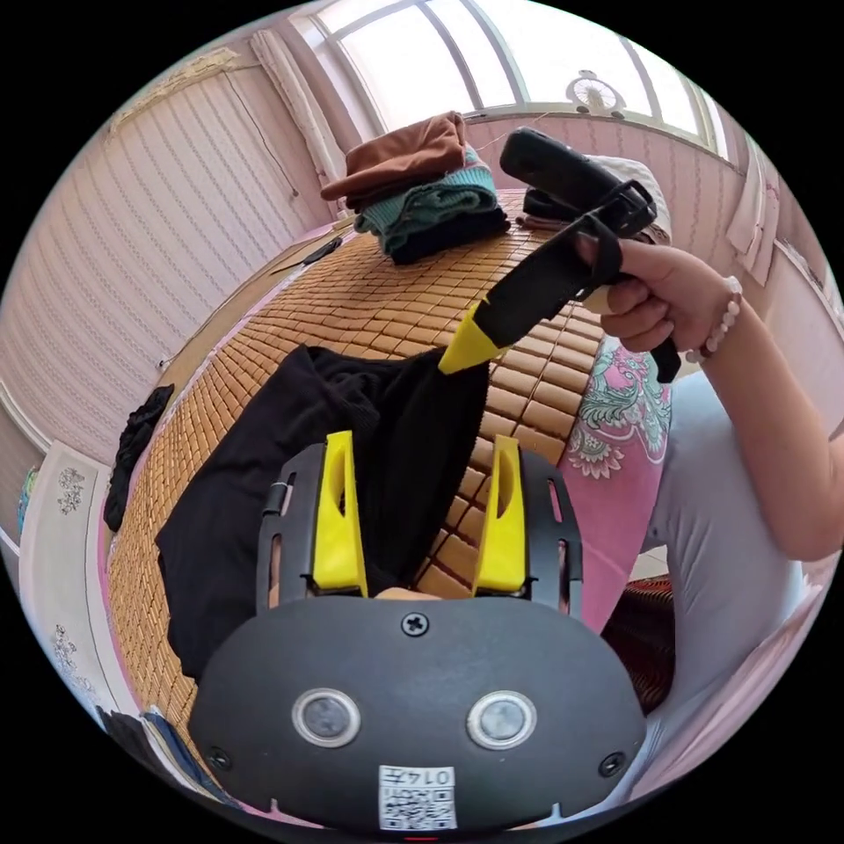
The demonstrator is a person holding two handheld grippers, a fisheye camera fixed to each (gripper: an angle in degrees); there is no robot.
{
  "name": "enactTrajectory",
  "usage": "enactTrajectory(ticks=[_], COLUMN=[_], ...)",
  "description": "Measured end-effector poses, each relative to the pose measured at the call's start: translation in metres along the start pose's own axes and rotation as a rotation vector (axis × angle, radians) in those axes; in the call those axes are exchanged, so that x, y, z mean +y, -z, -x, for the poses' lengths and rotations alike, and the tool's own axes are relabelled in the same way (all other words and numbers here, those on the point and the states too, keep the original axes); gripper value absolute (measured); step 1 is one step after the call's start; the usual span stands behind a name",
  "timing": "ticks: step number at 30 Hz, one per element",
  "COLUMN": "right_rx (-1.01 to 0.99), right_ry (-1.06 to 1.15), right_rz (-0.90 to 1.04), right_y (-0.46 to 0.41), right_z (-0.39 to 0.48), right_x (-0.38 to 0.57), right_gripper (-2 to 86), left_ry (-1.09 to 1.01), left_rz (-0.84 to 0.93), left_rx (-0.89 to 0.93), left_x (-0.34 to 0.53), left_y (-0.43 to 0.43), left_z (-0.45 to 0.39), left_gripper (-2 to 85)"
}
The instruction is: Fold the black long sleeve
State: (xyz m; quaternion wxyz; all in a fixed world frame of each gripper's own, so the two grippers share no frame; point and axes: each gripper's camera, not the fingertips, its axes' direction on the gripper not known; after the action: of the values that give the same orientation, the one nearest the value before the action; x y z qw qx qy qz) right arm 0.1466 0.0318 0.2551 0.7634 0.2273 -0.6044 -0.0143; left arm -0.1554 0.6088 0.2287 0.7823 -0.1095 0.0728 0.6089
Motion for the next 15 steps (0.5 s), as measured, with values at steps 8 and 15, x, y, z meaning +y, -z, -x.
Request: enactTrajectory(ticks=[8,15], right_rx=[-0.040,0.053], right_ry=[-0.056,-0.288], right_rz=[0.018,-0.090], right_y=[0.020,0.042], right_z=[-0.020,-0.055], right_x=[-0.006,0.000], right_gripper=[9.2,13.7], left_ry=[0.004,0.036], left_rz=[0.056,-0.049], left_rx=[-0.120,-0.023], left_x=[-0.006,0.017], left_y=[0.011,0.055], left_z=[-0.005,-0.013], left_gripper=[0.8,-0.3])
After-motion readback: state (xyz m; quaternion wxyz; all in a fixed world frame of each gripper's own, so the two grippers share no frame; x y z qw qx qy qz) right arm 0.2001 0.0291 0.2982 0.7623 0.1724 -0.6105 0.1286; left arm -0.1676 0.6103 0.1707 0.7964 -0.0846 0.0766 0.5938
